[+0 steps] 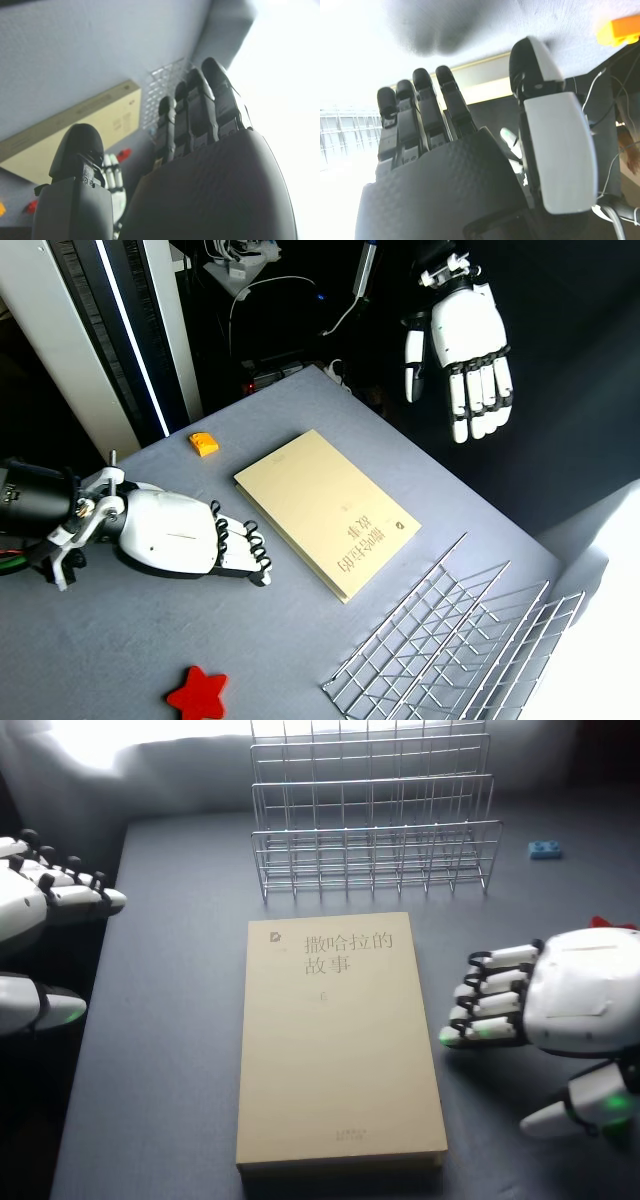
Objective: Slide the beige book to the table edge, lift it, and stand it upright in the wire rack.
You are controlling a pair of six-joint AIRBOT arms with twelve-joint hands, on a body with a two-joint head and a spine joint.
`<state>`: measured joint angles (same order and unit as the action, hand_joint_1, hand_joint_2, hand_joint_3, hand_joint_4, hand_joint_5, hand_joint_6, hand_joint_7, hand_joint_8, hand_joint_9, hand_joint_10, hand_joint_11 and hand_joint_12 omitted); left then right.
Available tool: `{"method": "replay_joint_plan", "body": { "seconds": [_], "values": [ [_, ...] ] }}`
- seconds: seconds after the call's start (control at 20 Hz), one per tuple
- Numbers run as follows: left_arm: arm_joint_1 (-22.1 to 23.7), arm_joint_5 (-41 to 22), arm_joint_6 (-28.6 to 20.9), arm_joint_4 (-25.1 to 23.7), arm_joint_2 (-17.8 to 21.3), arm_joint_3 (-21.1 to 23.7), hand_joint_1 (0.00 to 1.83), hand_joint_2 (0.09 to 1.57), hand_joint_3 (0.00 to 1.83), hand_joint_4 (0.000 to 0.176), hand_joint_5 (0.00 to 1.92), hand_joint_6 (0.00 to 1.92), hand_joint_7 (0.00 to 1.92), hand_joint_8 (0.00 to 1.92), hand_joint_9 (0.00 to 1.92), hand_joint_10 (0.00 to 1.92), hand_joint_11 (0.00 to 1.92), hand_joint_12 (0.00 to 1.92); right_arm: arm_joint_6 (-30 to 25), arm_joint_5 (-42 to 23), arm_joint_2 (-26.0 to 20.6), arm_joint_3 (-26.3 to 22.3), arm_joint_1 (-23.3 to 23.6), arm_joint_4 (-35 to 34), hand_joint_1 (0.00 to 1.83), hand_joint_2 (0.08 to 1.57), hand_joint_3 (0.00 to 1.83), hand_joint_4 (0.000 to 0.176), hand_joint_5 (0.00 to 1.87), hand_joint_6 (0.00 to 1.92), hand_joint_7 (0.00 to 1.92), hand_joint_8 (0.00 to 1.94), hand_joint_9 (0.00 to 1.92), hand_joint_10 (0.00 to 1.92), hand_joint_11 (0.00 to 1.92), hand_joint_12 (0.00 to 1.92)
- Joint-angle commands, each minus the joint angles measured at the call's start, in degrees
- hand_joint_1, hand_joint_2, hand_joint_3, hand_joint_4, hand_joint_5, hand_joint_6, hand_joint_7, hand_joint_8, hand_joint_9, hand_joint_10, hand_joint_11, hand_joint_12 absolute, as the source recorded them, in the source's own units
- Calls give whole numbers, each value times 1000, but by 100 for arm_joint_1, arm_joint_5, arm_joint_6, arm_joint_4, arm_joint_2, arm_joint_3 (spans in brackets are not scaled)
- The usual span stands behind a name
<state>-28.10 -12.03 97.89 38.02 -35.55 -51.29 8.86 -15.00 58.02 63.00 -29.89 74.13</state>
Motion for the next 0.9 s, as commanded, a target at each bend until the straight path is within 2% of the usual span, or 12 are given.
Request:
{"method": "replay_joint_plan", "body": {
  "seconds": [0.0, 0.05, 0.1, 0.15, 0.25, 0.55, 0.75, 0.8, 0.85],
  "values": [
    [66, -491, 41, 89, 110, -43, 477, 1256, 1, 36, 166, 4, 204, 2, 210, 3, 0, 644, -18, -159, -14, 9, 59, -119, 59, 1201, 0, 0, 169, 4, 202, 0, 177, 2, 0, 546],
    [82, -435, 160, 285, 144, -44, 477, 1256, 1, 36, 166, 4, 204, 2, 210, 3, 0, 644, -18, -159, 13, 15, 72, -119, 59, 1201, 0, 0, 169, 4, 202, 0, 177, 2, 0, 546],
    [150, -308, 657, 829, 189, -32, 476, 1257, 1, 39, 167, 3, 212, 3, 215, 4, 0, 665, -18, -158, 52, 21, 95, -119, 55, 1204, 0, 0, 176, 5, 201, 0, 182, 3, 0, 586],
    [207, -219, 833, 1020, 206, -35, 462, 1260, 2, 40, 163, 1, 212, 2, 220, 5, 0, 677, -18, -136, 75, 23, 104, -119, 60, 1201, 0, 0, 169, 1, 195, 0, 180, 1, 0, 581],
    [275, 2, 844, 1175, 199, -81, 455, 1259, 2, 36, 174, 2, 210, 0, 230, 4, 0, 739, -26, -57, 139, 46, 167, -119, 93, 1194, 0, 0, 168, 3, 194, 1, 176, 1, 0, 575],
    [308, 117, 843, 1894, 100, -181, 496, 1252, 0, 37, 184, 5, 215, 1, 227, 3, 0, 675, -69, -57, 439, 295, 236, -119, 62, 1201, 0, 0, 173, 0, 199, 1, 173, 1, 0, 558],
    [419, -6, 833, 1973, 6, -346, 458, 1260, 2, 37, 170, 2, 218, 1, 229, 3, 0, 677, -34, 8, 588, 355, 254, -118, 63, 1203, 0, 0, 185, 3, 200, 2, 185, 3, 0, 610],
    [435, -52, 794, 1973, -18, -394, 480, 1259, 1, 32, 172, 2, 215, 0, 225, 1, 0, 672, -18, 36, 637, 375, 267, -118, 56, 1202, 0, 0, 166, 3, 199, 1, 177, 2, 0, 574],
    [442, -54, 736, 1973, -41, -443, 482, 1258, 0, 34, 171, 1, 217, 1, 225, 1, 0, 670, -18, 46, 674, 394, 300, -118, 52, 1200, 0, 0, 156, 0, 199, 1, 177, 2, 0, 566]
  ]
}}
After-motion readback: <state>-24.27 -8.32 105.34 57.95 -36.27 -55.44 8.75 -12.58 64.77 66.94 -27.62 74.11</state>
